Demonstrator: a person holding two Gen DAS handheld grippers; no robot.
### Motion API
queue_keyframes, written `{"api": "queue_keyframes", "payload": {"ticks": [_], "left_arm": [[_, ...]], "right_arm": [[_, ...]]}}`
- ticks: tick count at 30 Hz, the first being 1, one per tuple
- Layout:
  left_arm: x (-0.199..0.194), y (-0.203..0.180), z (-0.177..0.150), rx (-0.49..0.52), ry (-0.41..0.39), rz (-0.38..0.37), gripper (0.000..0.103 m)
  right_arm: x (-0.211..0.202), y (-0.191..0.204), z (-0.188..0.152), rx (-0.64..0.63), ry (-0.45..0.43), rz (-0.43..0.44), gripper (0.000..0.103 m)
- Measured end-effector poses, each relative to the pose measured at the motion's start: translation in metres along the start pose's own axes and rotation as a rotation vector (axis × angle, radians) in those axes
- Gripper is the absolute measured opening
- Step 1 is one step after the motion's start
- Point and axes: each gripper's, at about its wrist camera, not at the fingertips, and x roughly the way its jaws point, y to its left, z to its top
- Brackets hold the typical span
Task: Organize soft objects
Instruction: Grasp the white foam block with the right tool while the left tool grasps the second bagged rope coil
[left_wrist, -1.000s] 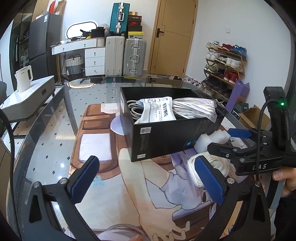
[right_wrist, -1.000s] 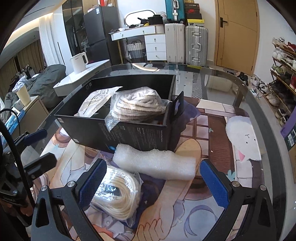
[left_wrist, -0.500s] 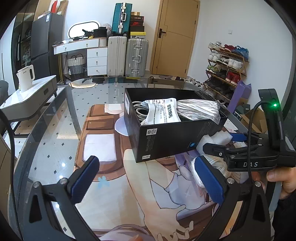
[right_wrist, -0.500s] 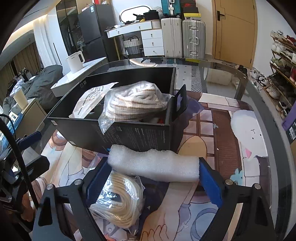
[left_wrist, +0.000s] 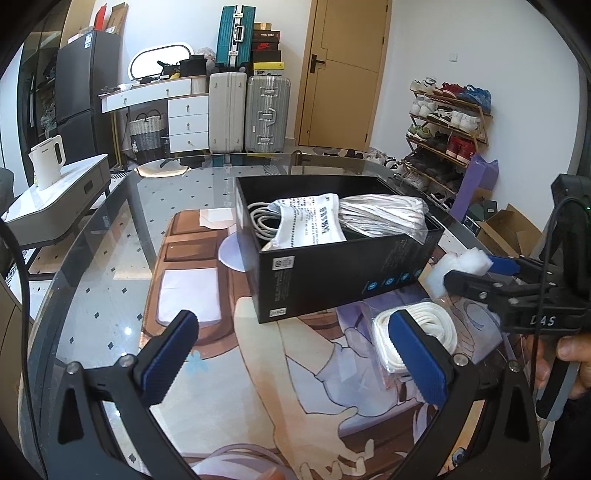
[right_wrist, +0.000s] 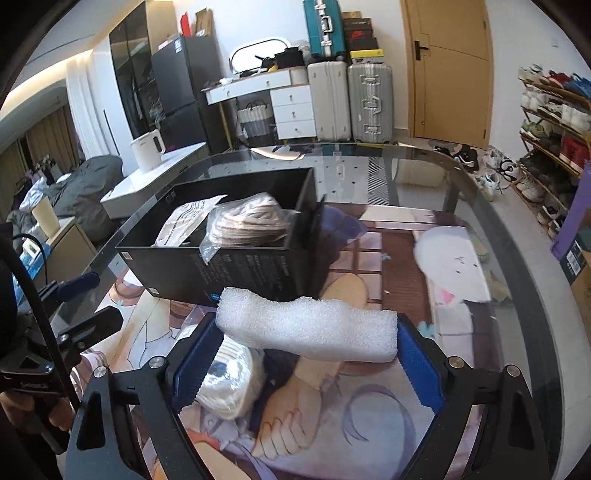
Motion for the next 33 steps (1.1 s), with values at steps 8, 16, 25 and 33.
{"api": "queue_keyframes", "payload": {"ticks": [8, 16, 25, 33], "left_arm": [[0.002, -0.014, -0.002, 0.013, 0.029, -0.027, 0.103], [0.007, -0.034, -0.004, 0.04, 0.059, -0.04, 0.103], [0.023, -0.065, -0.006, 0.052, 0.116, -0.062, 0.103], [0.035, -0.087, -0.009, 0.093, 0.164, -0.076, 0.103]], "right_arm": [[-0.017, -0.012, -0.013, 0.018, -0.016, 0.018, 0.092], [-0.031, -0.019, -0.016, 0.023, -0.033, 0.041, 0.092], [-0.042, -0.03, -0.023, 0.013, -0.046, 0.062, 0.092], [-0.037, -0.043, -0.028, 0.04, -0.03, 0.06, 0.092]]}}
